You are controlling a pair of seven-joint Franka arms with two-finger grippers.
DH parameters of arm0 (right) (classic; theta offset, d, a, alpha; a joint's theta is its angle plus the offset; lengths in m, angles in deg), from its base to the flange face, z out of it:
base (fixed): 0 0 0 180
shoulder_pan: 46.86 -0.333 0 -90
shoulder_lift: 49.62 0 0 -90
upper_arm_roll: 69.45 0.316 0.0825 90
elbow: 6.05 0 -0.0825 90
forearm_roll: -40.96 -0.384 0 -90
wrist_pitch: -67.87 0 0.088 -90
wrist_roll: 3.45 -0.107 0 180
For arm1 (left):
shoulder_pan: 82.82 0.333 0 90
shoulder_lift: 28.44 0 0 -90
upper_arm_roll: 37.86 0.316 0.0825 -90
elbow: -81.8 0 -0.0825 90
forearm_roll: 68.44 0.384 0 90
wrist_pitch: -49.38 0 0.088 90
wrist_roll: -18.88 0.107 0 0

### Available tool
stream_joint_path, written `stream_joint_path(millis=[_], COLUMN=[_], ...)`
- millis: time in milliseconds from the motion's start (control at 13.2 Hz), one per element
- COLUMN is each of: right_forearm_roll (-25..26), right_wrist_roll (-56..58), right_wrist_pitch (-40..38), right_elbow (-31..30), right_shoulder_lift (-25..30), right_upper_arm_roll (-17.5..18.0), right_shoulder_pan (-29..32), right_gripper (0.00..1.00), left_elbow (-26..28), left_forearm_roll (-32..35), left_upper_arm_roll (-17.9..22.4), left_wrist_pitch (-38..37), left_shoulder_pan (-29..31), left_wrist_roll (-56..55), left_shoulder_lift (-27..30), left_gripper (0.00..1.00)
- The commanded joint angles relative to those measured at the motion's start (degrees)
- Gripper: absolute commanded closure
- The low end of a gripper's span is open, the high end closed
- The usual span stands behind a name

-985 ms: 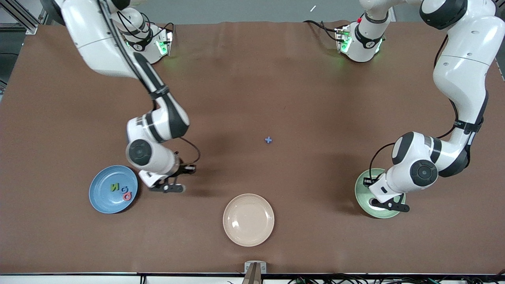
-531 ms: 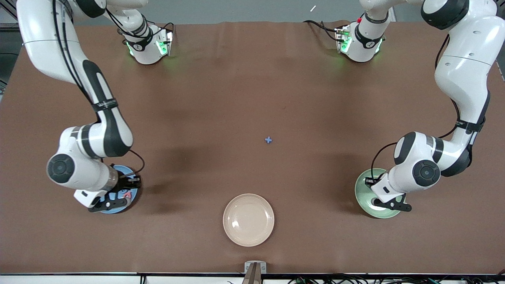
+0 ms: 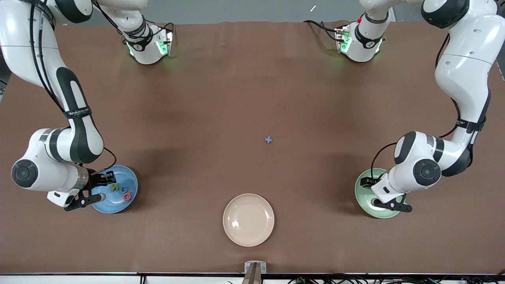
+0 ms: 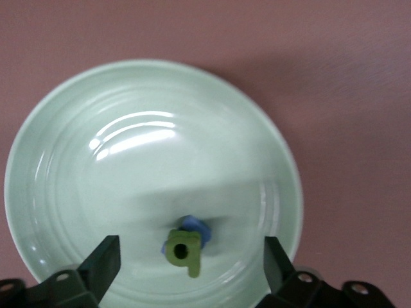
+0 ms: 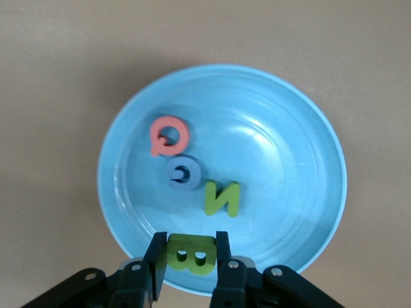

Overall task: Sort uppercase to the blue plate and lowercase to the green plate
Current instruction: 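Grasp the green B with the right gripper and drop it on the blue plate, then retract the right arm while the left gripper grasps the blue x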

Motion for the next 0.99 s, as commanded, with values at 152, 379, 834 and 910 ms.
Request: stream_joint_path(millis=[152,379,834,910], right_forearm_roll=[0.1,0.2,-0.6,-0.8], right_wrist_roll=[-0.2,0.4,-8.6,-9.0], right_wrist_pitch=[0.2,0.0,-9.4,-10.5], right_elbow=[0.0,3.9,6.5,6.5], right_shoulder_lift=[0.5,2.4,15.4,17.6], right_upper_arm_roll=[1.1,1.3,1.3,1.4], right_shoulder_pan=[1.3,1.8,2.1,2.1], right_gripper=[0.0,0.0,0.0,0.0], left_elbow=[2.1,2.7,2.6,2.9], left_forearm_roll=[0.3,0.3,0.8,0.8], left_upper_arm_roll=[-7.1,-7.3,-6.7,-6.7], left_wrist_pitch=[-5.3,-5.5,-2.7,-1.6], left_shoulder_pan=[-0.7,-7.4,-22.6,-24.2], left_wrist_roll=[-2.6,-11.4,-45.2,-48.4], left_shoulder_lift=[4.5,4.4,1.9,1.0], left_gripper=[0.0,0.04,0.08,0.08])
